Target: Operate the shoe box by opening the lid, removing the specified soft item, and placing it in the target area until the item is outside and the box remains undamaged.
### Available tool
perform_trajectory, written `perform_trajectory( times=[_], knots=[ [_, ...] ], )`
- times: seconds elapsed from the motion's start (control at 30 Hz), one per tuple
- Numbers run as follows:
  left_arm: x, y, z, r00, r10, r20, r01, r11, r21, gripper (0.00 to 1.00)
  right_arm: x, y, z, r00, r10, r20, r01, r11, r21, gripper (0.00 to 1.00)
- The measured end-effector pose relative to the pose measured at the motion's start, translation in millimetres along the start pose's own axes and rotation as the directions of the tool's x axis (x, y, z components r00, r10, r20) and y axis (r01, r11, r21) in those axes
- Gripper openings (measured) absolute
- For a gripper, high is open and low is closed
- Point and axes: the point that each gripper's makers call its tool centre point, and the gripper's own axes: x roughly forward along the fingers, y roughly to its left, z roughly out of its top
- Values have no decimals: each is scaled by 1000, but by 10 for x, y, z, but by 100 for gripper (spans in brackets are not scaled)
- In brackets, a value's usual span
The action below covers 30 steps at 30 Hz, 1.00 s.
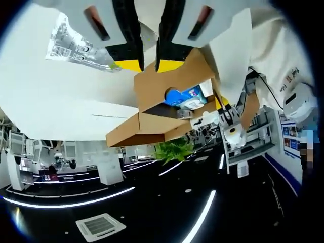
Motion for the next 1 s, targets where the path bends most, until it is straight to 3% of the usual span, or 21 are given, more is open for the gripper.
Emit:
perform_trajectory(
  times=[0.13, 0.23, 0.3, 0.43, 0.57, 0.73, 0.93, 1.0],
  knots=[
    [-2, 4, 4, 1000, 4, 11, -4, 1000, 1, 5, -114, -235, -73, 992, -126, -24, 126, 992, -10, 12],
    [-1, 7, 5, 1000, 7, 11, -7, 1000, 0, 6, -165, -292, -66, 990, -143, -1, 143, 990, 6, 13],
    [-1, 8, 4, 1000, 8, 9, -8, 1000, 0, 6, -195, -337, -74, 986, -166, -8, 166, 986, 18, 20],
    [-1, 6, 4, 1000, 5, 9, -5, 1000, 1, 5, -266, -453, -150, 951, -299, -76, 293, 953, -84, 23],
    [-2, 4, 3, 1000, 6, 11, -6, 1000, 2, 5, -248, -521, -255, 918, -374, -130, 360, 925, -125, 37],
    [-4, 3, 7, 1000, 10, 23, -10, 1000, 2, 6, -165, -505, -394, 906, -395, -152, 388, 919, -73, 49],
    [-3, 0, 8, 1000, 11, 26, -11, 1000, 1, 6, -161, -521, -451, 905, -399, -148, 398, 917, -33, 51],
    [-3, 0, 7, 1000, 8, 24, -8, 1000, 3, 5, -169, -516, -454, 896, -417, -152, 413, 909, -56, 51]
  ],
)
